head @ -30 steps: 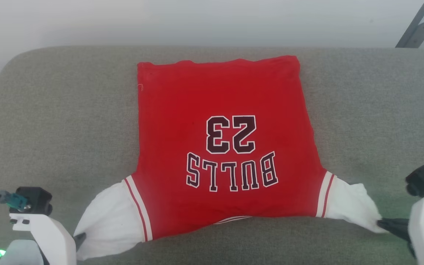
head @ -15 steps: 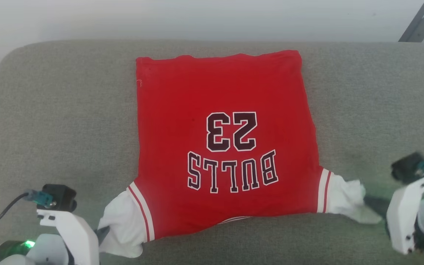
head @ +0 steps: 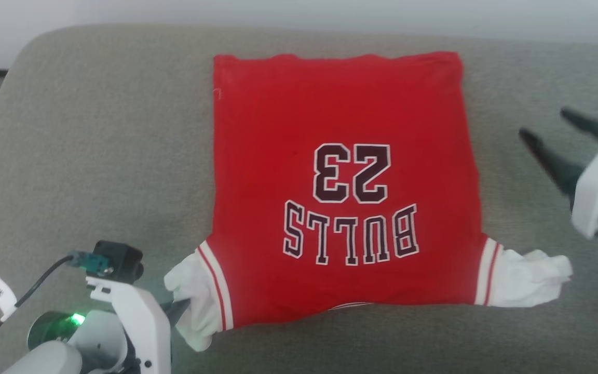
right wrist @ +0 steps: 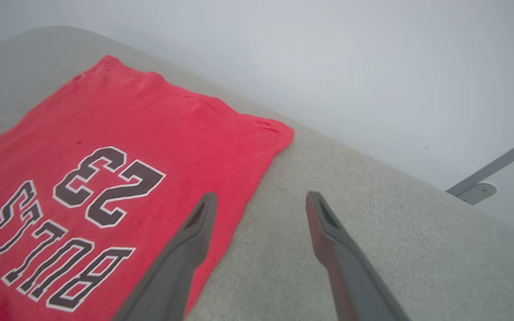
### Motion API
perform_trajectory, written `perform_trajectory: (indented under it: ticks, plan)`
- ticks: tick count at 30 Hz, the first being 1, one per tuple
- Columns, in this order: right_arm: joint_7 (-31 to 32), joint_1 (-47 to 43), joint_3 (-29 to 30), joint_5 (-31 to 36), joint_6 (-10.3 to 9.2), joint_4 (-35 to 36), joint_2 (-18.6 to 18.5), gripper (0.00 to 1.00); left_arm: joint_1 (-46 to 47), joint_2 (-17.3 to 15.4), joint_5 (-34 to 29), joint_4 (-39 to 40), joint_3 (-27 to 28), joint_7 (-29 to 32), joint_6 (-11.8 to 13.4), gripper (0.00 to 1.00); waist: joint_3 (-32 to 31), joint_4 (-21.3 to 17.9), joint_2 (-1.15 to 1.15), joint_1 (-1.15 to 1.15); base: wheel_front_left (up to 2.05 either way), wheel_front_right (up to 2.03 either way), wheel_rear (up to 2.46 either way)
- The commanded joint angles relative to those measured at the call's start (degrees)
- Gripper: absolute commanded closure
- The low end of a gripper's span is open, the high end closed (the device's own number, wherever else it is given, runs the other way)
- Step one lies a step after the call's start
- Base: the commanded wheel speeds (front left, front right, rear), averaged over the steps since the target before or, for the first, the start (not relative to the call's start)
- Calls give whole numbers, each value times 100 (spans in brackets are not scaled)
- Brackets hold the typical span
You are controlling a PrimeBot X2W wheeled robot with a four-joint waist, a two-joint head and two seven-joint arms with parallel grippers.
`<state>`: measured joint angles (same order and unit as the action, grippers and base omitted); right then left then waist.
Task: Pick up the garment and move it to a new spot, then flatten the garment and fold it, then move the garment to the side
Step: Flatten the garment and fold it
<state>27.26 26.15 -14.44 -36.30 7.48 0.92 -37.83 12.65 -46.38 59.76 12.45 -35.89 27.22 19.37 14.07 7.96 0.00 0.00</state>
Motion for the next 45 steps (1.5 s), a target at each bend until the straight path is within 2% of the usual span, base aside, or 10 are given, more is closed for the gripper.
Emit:
perform_trajectory:
  ticks: [1, 9, 17, 18, 24, 30, 32, 33, 39, 45]
  plan:
    - [-116, 377, -39, 182, 1, -223, 93, 0, 154, 68, -86, -34, -45, 19, -62, 100, 180, 165, 0, 0, 0, 0, 0]
    - [-208, 2066, -455, 471, 1, -1885, 372, 0, 689, 458, -258, -202, -263, 41, -350, 100, 707, 652, 0, 0, 0, 0, 0]
    - [169, 3438, -662, 584, 0, -3896, 574, 0, 1136, 833, -397, -457, -428, -17, -625, 100, 1223, 1176, 0, 0, 0, 0, 0]
    - [169, 3438, -662, 584, 0, -3896, 574, 0, 1136, 833, -397, -457, -428, -17, -625, 100, 1223, 1176, 0, 0, 0, 0, 0]
    - [971, 4044, -612, 596, -1, -5302, 786, 0, 1321, 1061, -421, -725, -541, -69, -817, 100, 1467, 1456, 0, 0, 0, 0, 0]
    - [1762, 4071, -420, 689, 1, -6506, 1152, 0, 1363, 1161, -400, -953, -551, -147, -912, 100, 1519, 1558, 0, 0, 0, 0, 0]
    - [1935, 4096, -391, 751, 2, -6739, 1183, 59, 1359, 1167, -377, -1001, -540, -173, -925, 100, 1512, 1553, 0, 0, 0, 0, 0]
    - [1948, 4119, -431, 808, 2, -6753, 1203, 100, 1357, 1164, -374, -1028, -534, -186, -933, 100, 1508, 1544, 0, 0, 0, 0, 0]
    - [1600, 4267, -527, 936, -3, -6566, 1128, 100, 1340, 1119, -318, -1141, -460, -236, -945, 100, 1361, 1347, 0, 0, 0, 0, 0]
    - [1393, 4170, -809, 601, -2, -5800, 1193, 100, 1256, 935, -272, -1140, -354, -247, -917, 100, 1000, 935, 0, 0, 0, 0, 0]
